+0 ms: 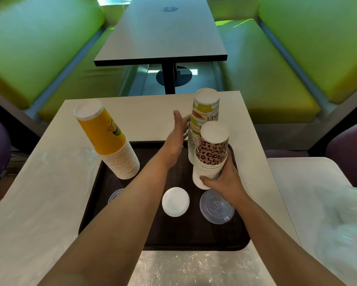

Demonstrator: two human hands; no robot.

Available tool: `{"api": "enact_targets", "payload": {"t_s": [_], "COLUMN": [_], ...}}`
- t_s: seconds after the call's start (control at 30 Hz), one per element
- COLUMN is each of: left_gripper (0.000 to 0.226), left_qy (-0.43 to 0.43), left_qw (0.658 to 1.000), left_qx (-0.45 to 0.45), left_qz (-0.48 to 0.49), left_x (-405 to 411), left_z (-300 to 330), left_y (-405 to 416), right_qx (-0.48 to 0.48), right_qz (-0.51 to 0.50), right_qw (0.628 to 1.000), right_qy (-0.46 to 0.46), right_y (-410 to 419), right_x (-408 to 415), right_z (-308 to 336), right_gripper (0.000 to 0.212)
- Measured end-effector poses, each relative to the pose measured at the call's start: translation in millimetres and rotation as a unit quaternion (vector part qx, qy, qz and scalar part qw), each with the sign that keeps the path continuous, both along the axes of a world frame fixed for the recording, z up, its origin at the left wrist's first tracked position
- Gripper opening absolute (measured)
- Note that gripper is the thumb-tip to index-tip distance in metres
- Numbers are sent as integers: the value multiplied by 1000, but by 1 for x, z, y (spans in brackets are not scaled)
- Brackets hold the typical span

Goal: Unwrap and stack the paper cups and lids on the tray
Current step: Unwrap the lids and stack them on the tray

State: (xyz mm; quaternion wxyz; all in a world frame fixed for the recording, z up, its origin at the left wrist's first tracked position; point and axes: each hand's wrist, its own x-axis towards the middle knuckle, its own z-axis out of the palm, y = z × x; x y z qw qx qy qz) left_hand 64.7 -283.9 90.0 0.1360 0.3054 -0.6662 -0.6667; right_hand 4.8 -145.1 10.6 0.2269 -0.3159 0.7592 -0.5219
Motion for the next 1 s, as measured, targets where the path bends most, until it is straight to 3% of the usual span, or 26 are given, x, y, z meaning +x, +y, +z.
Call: {"api": "enact_targets", "payload": {"t_s": [0.2,0.27,0.3,0.37,0.43,0.53,0.7,0.83,1.0], "left_gripper": [65,55,58,92,103,83,86,70,74], "left_qy": [-6,6,11,15,13,23,9,25,11], "left_qw": [999,999,999,998,998,998,995,991,983], "left_qx": [-40,-42,-45,-55,-53,-57,-103,-126,-164], "left_qz": [4,9,9,7,17,26,4,45,86], "left_x": [4,9,13,19,24,30,43,50,57], "left_z": [-8,-10,-10,-14,-20,-28,-38,-38,-35], "left_y": [-8,-9,-9,-11,-16,-26,-39,-35,-36], "right_qx": [24,33,37,45,53,52,53,48,39], "right_qz": [23,32,34,36,35,37,40,34,-25], "right_qw": [999,999,999,998,998,998,998,998,999], "right_qy": [-1,-3,-6,-10,-11,-13,-5,13,24], "right_y": [2,0,-1,-3,-5,-7,-11,-12,-13], "right_x": [-8,-10,-10,-10,-10,-10,-10,-9,-12], "right_z": [5,8,9,11,11,12,13,12,11], "right_gripper": [100,98,97,95,93,91,91,89,81]}}
